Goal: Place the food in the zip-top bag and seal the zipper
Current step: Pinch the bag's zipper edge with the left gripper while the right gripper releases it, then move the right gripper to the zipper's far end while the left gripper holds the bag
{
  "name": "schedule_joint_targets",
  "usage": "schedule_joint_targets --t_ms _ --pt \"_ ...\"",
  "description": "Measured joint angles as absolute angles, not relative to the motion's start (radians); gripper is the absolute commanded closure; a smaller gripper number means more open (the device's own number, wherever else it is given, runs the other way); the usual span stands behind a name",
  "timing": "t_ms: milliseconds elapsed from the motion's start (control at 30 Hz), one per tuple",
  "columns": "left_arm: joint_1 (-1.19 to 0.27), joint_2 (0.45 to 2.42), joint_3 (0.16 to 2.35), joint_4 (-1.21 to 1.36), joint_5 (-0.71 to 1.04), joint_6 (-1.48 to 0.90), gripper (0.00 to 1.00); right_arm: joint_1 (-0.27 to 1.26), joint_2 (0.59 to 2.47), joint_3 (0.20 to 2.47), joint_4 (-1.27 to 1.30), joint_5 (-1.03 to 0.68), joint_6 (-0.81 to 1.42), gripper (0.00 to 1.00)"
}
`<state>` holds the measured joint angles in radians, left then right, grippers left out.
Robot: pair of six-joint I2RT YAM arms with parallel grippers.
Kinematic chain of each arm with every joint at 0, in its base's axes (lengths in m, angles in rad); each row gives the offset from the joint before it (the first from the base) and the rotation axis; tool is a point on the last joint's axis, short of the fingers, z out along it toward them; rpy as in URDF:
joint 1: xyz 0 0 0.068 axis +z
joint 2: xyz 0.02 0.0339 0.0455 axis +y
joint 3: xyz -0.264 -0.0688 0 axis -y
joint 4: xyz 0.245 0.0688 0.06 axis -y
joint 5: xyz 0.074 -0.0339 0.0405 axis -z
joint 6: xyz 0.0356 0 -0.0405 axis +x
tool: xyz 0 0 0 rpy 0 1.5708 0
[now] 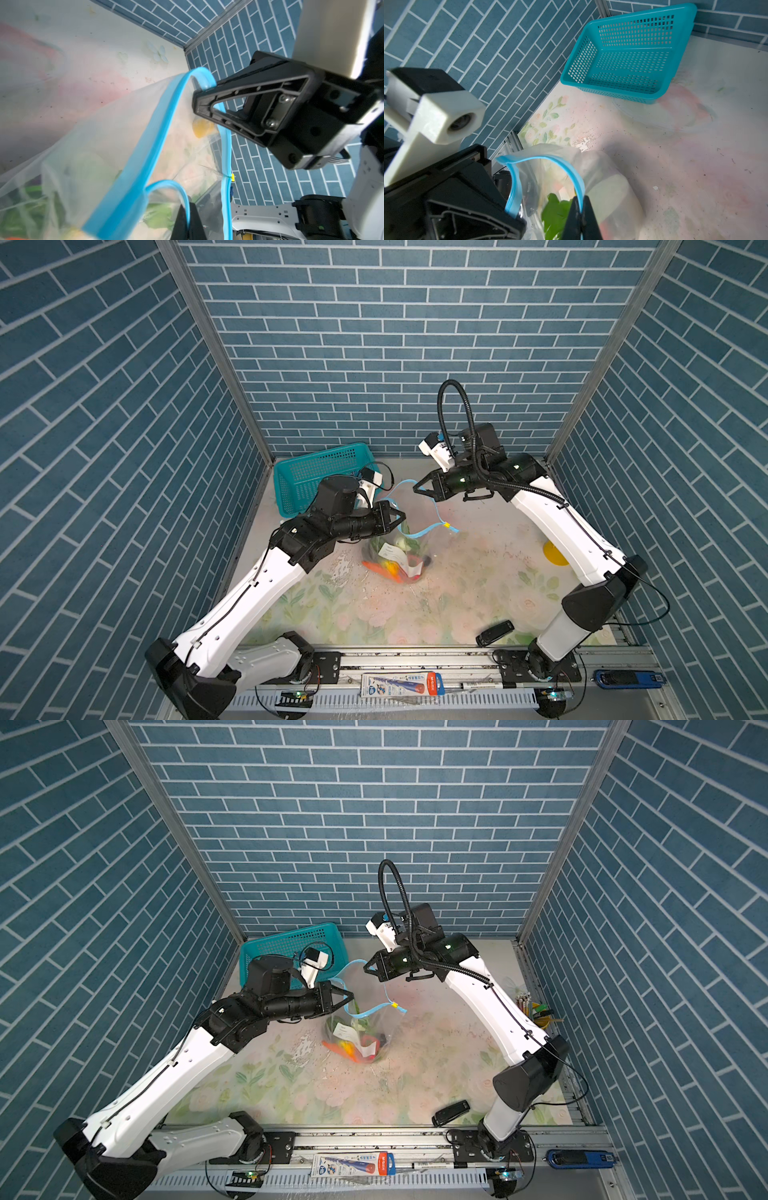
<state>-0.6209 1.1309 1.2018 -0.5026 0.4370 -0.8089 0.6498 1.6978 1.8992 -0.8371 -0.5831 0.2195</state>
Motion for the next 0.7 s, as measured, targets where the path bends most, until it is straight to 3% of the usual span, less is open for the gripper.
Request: schedule_joint_targets --t_ms 133,233,333,567,700 --pt "-0.594 1.119 1.136 -0.505 0.408 -0.824 1.00 0.648 1.781 1.973 -0.854 -0.622 0.173 0.72" --pt "-0.559 1.116 1.129 -0.513 0.402 -0.827 1.00 0.638 1.794 2.009 -0.876 -0.643 0.099 0.62" --pt "-0.519 1.098 1.129 -0.517 0.398 -0.826 1.00 0.612 1.706 1.925 -0.842 -0.661 0.034 0.57" --pt "-0.480 1.060 1.128 -0.514 0.405 -0.829 1.00 0.540 1.162 1.296 -0.517 -0.707 -0.118 0.54" --pt "-0.477 1.060 1.119 -0.504 0.418 -0.835 1.00 0.542 1.013 1.028 -0.262 -0.748 -0.158 0.55"
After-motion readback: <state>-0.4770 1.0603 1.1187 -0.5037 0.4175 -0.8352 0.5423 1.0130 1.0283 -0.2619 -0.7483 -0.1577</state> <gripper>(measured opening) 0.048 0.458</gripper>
